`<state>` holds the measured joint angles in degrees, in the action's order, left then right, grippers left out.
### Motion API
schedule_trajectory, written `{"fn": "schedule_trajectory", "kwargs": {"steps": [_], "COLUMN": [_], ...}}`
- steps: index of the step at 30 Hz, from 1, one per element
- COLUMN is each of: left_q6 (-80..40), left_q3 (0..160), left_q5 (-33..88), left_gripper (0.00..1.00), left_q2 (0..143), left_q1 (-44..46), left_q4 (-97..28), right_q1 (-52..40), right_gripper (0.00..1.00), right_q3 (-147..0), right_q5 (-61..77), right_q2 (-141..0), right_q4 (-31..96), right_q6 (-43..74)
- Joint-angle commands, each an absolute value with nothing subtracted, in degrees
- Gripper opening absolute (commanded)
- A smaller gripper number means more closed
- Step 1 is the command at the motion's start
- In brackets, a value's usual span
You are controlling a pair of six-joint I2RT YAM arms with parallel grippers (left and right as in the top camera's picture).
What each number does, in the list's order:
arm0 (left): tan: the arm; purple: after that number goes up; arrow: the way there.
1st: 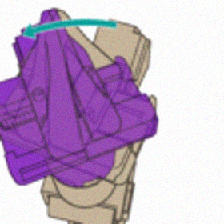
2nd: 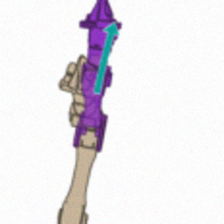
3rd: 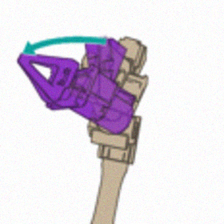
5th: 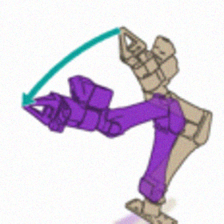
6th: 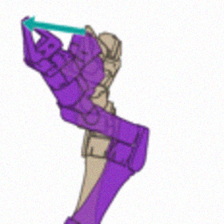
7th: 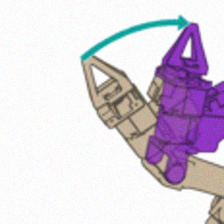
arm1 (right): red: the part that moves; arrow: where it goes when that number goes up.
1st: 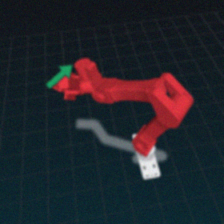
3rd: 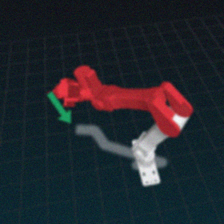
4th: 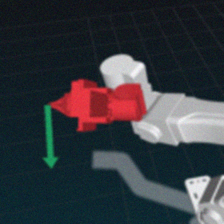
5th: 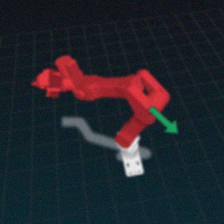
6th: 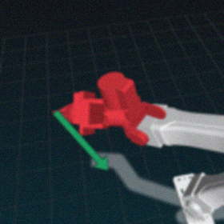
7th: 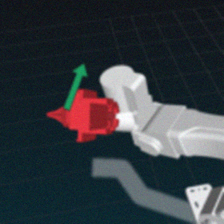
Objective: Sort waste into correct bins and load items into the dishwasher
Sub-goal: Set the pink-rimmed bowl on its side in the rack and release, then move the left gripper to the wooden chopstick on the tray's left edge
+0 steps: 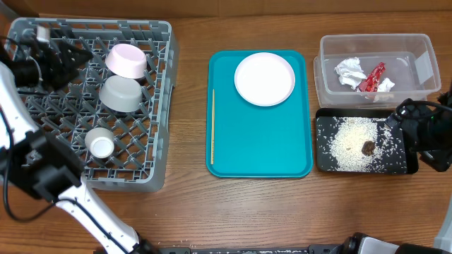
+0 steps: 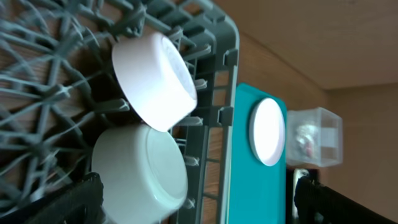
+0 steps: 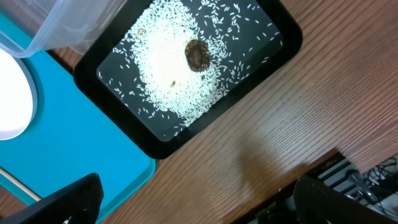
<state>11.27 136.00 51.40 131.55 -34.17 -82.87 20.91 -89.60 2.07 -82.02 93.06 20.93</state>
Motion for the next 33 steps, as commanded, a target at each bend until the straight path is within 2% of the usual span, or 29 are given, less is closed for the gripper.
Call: {"fn": "schedule_trajectory", "kwargs": {"steps": [1, 5, 6, 9, 15, 24, 27, 33], "left_q6": [4.5, -4.0, -8.9, -12.5, -13.0, -21.7, -24.0, -20.3], "left_q3": [137.0, 137.0, 137.0, 137.0, 133.0, 106.6, 99.3, 87.9], "left_q5": [38.3, 21.9, 13.1, 5.0, 3.4, 0.7, -3.4, -2.5], "left_gripper": [1.00, 1.00, 1.00, 1.00, 1.00, 1.00, 1.00, 1.00], "left_q2": [119.1, 110.9, 107.6, 104.4, 100.1, 82.8, 78.0, 75.8], "left_q1": [-32.7, -29.7, -27.5, -24.4, -20.0, -8.9, -2.2, 13.0], "left_q4": [-83.2, -87.7, -91.0, -95.1, -96.8, -96.3, -92.2, -76.2], "right_q1": [20.7, 20.7, 20.7, 20.7, 20.7, 20.7, 20.7, 20.7], "right_gripper": [1.00, 1.00, 1.00, 1.00, 1.00, 1.00, 1.00, 1.00], "right_q3": [-90.0, -90.0, -90.0, -90.0, -90.0, -90.0, -90.0, -90.0], "right_q5": [1.3, 1.3, 1.3, 1.3, 1.3, 1.3, 1.3, 1.3], "right_q2": [-81.8, -81.8, -81.8, -81.8, -81.8, -81.8, -81.8, -81.8], "right_q4": [93.2, 93.2, 93.2, 93.3, 93.7, 94.0, 93.8, 93.8], "right_q6": [20.8, 20.8, 20.8, 20.8, 20.8, 20.8, 20.8, 20.8]}}
